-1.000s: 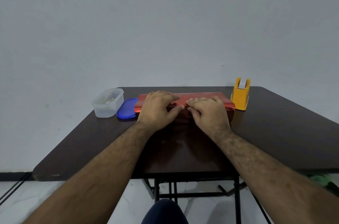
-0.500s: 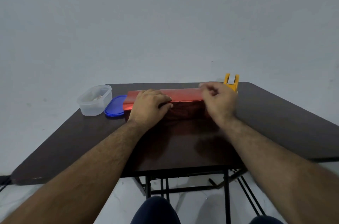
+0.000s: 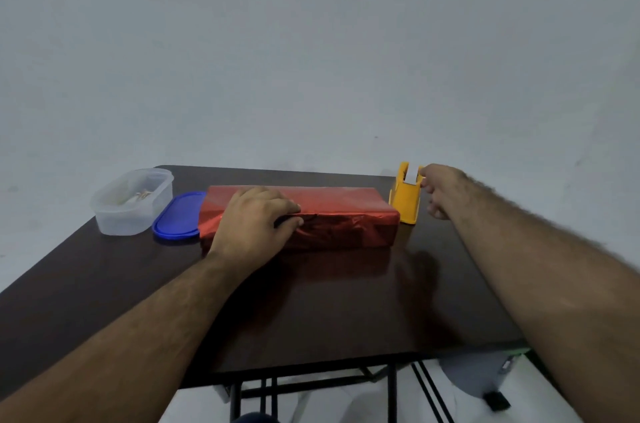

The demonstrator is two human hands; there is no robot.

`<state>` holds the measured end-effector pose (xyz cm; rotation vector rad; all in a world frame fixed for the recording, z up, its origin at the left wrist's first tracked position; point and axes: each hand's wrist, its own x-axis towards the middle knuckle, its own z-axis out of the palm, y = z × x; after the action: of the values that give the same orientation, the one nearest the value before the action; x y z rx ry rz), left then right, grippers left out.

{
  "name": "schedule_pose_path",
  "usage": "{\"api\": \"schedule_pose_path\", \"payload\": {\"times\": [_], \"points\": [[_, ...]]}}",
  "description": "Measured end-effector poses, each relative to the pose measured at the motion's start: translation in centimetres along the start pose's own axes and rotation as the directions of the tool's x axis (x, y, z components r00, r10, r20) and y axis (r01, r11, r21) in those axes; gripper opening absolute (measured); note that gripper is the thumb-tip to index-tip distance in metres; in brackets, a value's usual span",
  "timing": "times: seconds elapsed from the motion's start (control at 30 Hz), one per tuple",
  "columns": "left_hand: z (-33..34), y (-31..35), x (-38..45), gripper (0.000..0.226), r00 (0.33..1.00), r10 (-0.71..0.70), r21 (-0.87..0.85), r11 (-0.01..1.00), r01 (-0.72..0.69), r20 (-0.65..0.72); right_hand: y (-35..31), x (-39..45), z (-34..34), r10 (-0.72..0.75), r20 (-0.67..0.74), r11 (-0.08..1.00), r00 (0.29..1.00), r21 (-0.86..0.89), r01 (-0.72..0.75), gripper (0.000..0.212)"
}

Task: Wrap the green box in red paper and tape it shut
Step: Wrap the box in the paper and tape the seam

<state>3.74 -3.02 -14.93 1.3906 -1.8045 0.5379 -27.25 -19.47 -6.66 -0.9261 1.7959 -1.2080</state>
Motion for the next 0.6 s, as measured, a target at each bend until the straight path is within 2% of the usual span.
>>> {"api": "schedule_pose_path", "payload": {"times": [0.33, 0.6], "points": [[0.2, 0.0, 0.2, 0.024, 1.000, -0.002, -0.016, 1.000, 0.002, 0.017, -1.9, 1.3, 0.5, 0.091, 0.074, 0.958, 0.993, -0.280, -0.067, 0.018], [0.0, 0.1, 0.2, 0.023, 1.000, -0.005, -0.025, 1.000, 0.005, 0.014, -1.7, 2.7, 0.8, 0.155, 0.048, 0.949, 0.987, -0.286, -0.135, 0.011]]}}
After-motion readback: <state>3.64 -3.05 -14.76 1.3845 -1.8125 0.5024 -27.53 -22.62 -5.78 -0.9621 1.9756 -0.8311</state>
